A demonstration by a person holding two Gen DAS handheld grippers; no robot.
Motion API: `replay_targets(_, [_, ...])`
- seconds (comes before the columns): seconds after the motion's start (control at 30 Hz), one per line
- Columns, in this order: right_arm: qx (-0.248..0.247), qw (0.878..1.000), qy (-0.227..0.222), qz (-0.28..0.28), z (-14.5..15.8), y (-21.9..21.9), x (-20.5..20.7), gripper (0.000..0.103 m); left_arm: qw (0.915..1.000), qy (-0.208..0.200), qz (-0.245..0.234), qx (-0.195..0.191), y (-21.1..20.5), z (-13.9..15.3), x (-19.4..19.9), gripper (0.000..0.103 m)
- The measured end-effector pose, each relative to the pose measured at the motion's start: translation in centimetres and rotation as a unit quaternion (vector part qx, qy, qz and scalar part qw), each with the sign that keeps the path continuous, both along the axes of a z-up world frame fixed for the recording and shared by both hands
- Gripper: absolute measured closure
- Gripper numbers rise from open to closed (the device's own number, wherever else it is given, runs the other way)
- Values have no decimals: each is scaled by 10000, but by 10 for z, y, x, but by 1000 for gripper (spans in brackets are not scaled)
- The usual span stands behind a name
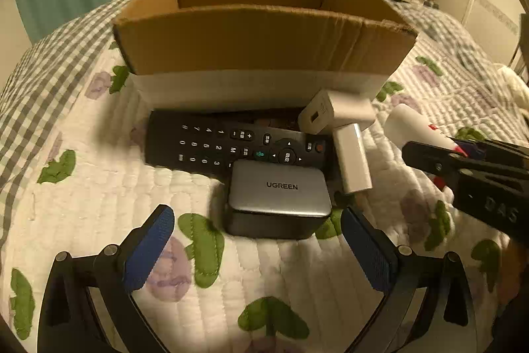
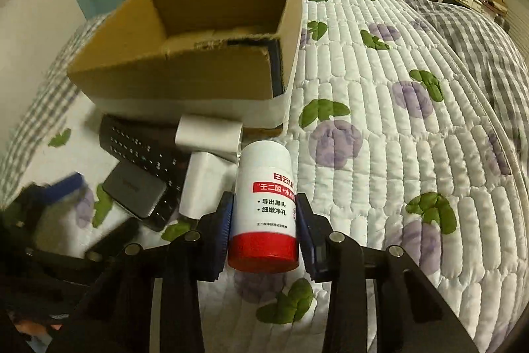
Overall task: Organize rigid objects
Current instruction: 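Grasp the white-and-red pill bottle with the right gripper while the left grasps the grey UGREEN charger, then carry the pill bottle and UGREEN charger over the box and release both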
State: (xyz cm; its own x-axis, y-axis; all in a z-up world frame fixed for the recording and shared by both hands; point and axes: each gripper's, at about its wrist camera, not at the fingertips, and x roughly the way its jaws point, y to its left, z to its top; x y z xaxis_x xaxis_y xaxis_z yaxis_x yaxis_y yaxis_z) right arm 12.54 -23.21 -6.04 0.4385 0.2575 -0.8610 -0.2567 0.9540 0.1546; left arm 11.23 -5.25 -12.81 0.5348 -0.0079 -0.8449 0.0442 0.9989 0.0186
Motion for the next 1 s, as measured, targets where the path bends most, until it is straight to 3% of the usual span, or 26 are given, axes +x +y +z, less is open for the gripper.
replay_targets(0.17, [77, 9999, 123, 17, -4, 7, 5, 67, 9998, 130, 11, 122, -6, -15, 12, 2])
replay_targets(0.3, [139, 9999, 96, 33, -2, 7, 7, 67, 9992, 168, -43, 361, -11, -21, 17, 19])
replay_targets(0.4, [116, 9998, 117, 85, -5, 10, 7, 67, 9993, 186, -185, 258, -13, -19, 17, 34])
replay_targets(0.63, [92, 9999, 82, -7, -6, 5, 6, 67, 9991, 95, -201, 351, -21, -9, 6, 35])
replay_targets(1.0, [-196, 9970, -751, 21, 42, 11, -23, 67, 9982, -571, -142, 108, -1, 58, -27, 35])
